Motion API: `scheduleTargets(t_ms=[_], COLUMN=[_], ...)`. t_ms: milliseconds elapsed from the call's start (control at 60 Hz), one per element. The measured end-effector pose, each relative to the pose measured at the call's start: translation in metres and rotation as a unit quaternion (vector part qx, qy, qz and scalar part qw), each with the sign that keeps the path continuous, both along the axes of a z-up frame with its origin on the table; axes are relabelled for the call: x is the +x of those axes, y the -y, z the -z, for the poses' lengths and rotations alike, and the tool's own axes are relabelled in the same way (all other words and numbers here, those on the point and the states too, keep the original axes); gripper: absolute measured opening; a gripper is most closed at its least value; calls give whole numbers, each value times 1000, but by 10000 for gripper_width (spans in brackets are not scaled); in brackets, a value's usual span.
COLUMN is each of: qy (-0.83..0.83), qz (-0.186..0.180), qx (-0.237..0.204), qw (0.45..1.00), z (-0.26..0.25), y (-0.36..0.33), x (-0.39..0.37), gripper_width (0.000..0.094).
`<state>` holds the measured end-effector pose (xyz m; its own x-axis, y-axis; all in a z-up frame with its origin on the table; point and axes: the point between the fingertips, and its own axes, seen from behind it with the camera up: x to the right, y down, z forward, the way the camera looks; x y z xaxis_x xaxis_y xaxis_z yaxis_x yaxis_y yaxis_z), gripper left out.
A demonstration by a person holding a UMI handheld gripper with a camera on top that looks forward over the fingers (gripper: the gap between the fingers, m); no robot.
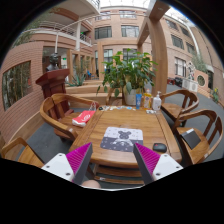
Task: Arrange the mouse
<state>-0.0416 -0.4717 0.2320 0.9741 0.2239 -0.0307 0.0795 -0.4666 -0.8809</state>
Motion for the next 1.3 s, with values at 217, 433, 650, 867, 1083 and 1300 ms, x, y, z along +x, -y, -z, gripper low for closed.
scheduleTargets(t_ms=[217, 433, 650, 867, 1083, 1300], qy=[30, 43, 75, 92, 85, 102], qz=[33, 88, 131, 147, 135, 130], qx=[-58, -101, -90, -78, -57, -48], qw=[997, 990, 984, 982, 985, 985], z=[82, 170, 218, 237, 232, 234], y=[-23, -65, -121, -171, -218, -263], x=[53, 142, 231, 274, 284, 294], gripper_width=[840, 838, 835, 841, 844, 843])
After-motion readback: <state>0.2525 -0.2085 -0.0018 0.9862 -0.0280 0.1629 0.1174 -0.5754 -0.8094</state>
